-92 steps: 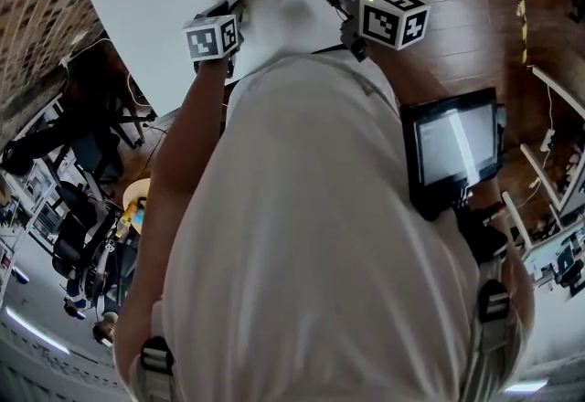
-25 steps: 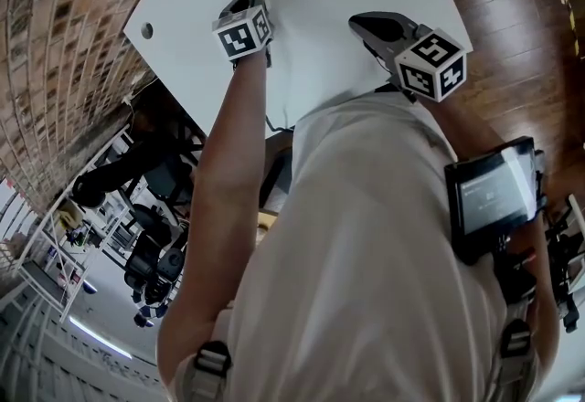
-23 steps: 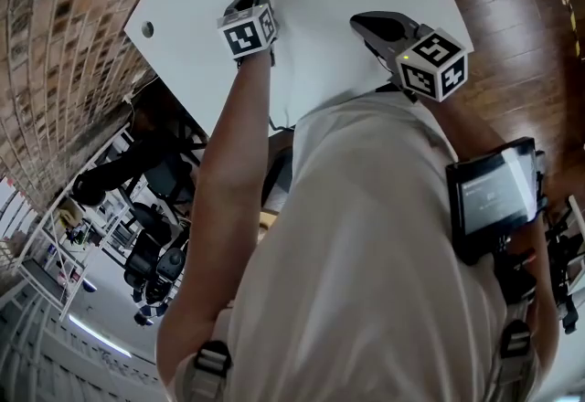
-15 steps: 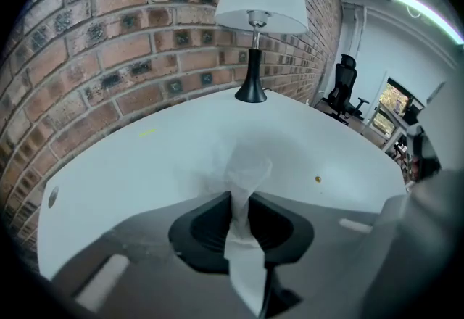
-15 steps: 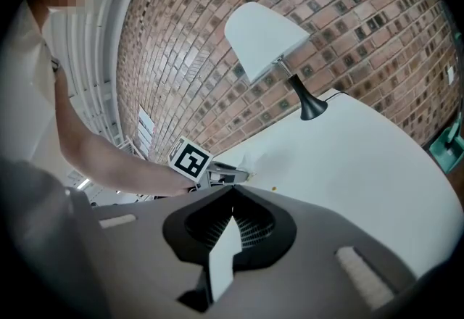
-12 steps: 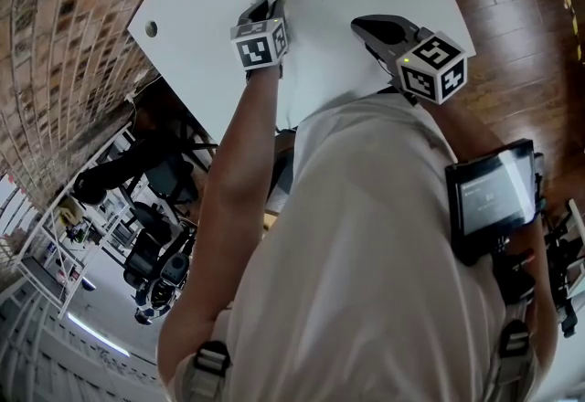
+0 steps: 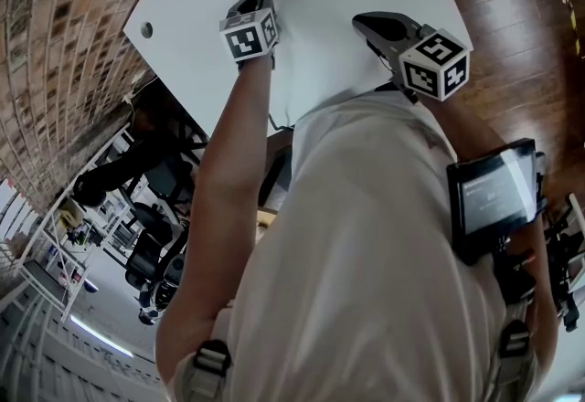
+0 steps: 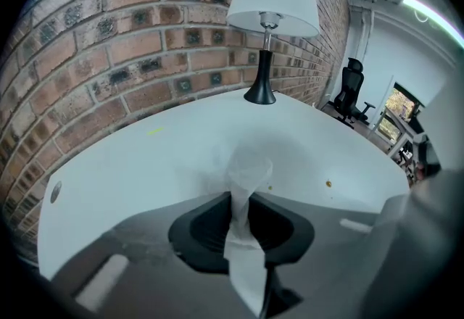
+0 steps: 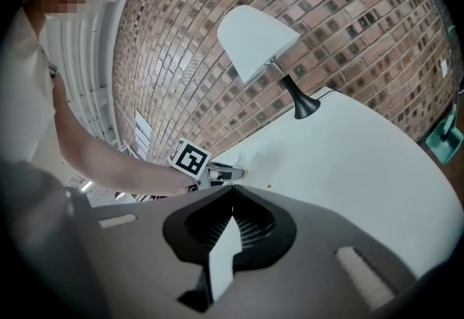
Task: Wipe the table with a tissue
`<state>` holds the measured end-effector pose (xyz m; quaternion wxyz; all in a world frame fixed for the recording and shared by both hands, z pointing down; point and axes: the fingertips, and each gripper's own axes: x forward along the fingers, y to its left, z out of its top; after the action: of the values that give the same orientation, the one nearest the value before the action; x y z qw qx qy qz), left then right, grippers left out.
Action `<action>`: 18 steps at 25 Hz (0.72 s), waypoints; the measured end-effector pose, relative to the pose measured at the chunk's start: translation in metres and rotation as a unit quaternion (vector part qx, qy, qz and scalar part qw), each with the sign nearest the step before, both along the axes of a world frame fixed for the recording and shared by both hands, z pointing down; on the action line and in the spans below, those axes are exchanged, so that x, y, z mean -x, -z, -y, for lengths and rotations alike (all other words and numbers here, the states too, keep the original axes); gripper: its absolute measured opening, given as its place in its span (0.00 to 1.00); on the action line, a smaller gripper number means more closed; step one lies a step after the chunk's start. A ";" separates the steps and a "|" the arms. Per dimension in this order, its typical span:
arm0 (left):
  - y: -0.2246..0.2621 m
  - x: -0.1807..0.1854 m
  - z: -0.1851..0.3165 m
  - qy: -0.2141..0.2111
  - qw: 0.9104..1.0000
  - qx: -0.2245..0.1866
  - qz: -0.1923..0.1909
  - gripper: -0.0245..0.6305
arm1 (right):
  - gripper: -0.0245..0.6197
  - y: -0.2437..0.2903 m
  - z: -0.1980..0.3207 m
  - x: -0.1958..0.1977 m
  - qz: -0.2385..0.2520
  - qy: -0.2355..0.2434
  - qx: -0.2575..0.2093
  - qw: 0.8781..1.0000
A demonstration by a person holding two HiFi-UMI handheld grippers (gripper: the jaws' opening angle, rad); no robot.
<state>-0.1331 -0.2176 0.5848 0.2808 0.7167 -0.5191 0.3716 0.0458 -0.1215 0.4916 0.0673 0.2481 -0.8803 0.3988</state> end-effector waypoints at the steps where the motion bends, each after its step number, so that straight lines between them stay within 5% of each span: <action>1: 0.000 -0.001 0.004 -0.003 1.000 0.000 0.003 0.14 | 0.05 -0.001 0.000 -0.001 0.002 -0.003 0.003 1.000; 18: -0.009 -0.070 -0.035 -0.132 0.991 0.030 -0.020 0.14 | 0.05 0.003 -0.001 0.004 0.011 -0.003 0.006 1.000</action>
<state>-0.0626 -0.1823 0.5939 0.2610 0.7775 -0.4027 0.4064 0.0416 -0.1207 0.4886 0.0580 0.2454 -0.8778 0.4073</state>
